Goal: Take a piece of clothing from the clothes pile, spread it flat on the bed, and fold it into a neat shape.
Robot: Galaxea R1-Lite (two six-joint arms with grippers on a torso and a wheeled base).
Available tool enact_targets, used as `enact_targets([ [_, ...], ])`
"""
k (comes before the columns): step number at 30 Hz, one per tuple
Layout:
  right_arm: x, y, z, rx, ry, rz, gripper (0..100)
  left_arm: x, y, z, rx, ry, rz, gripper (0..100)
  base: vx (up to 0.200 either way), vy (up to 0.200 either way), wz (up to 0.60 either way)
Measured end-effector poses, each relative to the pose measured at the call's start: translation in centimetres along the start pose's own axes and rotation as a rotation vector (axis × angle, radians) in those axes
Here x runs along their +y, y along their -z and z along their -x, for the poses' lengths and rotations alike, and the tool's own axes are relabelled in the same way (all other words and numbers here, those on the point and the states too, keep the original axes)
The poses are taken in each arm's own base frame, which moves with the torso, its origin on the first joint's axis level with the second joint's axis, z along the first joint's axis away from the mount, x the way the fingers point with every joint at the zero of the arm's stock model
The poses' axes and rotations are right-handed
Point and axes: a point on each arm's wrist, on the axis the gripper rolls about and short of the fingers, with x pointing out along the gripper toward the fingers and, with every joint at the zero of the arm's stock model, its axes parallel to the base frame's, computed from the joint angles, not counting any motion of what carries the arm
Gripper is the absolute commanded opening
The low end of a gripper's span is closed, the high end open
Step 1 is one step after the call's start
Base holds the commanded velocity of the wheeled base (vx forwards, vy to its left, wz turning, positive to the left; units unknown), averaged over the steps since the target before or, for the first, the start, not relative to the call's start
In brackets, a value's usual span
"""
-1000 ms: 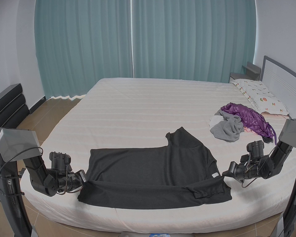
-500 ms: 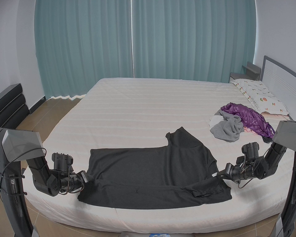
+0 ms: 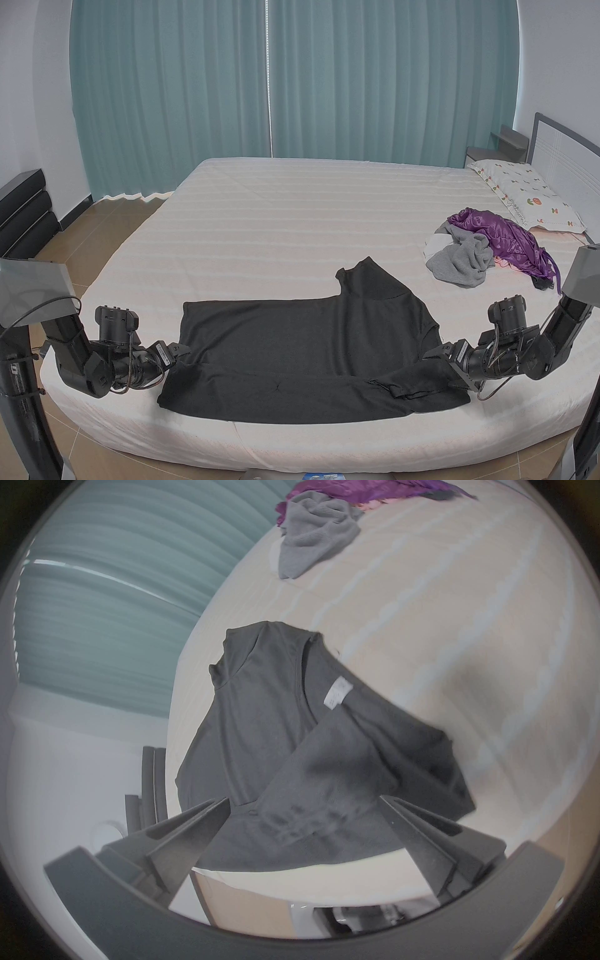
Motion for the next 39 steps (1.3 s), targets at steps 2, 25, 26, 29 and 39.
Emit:
enact_targets([
  [2,0.6,1.0,0.3,-0.004,0.007,-0.035,100,-0.1,0.0,0.9,-0.002,0.012,0.020,100,0.000,0.000,0.00],
  [25,2.1,3.9,-3.0,-0.152,0.074,-0.076,100,0.3,0.6,3.8,0.050,0.083,0.131,100,-0.052,0.000,0.00],
  [26,2.2,3.8,-3.1,-0.158,0.075,-0.076,100,0.3,0.5,3.8,0.046,0.086,0.130,100,0.000,0.000,0.00],
  [29,2.5,3.5,-3.5,-0.171,0.067,-0.077,100,0.2,0.4,3.6,0.029,0.097,0.126,100,0.000,0.000,0.00],
  [39,2.9,2.8,-4.8,-0.208,0.078,-0.077,100,0.5,0.7,3.3,0.036,0.088,0.128,100,0.000,0.000,0.00],
])
